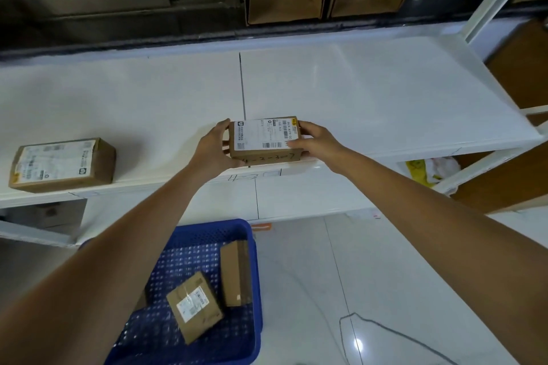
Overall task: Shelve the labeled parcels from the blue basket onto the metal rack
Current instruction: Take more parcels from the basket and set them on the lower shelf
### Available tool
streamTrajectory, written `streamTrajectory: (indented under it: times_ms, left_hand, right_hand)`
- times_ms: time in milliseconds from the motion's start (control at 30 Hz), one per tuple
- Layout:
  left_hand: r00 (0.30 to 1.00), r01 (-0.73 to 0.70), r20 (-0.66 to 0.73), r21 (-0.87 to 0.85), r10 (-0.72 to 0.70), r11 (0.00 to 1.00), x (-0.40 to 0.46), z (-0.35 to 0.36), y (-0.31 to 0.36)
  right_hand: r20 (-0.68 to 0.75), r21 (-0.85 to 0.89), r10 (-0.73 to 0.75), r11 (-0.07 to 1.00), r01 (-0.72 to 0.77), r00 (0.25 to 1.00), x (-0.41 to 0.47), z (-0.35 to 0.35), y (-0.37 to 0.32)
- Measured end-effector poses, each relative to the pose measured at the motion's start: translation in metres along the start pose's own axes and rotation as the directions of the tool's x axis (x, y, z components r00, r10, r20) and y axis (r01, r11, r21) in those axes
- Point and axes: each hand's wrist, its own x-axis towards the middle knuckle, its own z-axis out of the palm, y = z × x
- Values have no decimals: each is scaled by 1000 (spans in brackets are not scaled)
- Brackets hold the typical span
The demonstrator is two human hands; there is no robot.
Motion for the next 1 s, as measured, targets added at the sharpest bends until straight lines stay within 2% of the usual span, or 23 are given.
streamTrajectory:
  times_ms: [233,367,467,733,1000]
  left_hand:
    - [1000,17,-25,23,-16,1000,8,6,-6]
    - [1000,13,7,58,-14,998,7,6,-9]
    - [999,33,22,60,-35,998,3,3,-10]
    - [984,58,-172,31,-52,998,-48,-31,0]
    - [972,56,-229,20,-50,998,-146,-69,-1]
  right_hand:
    - [-21,-30,-4,1000,4,1000,9,-1,6]
    - [-15,-26,11,1000,-11,1000,6,0,9]
    - [-46,-90,23,996,-27,999,2,-1,5]
    - [-298,-155,-91,987,46,950,-38,-14,-14]
    - [-279,-126,-84,991,50,957,-120,19,-31]
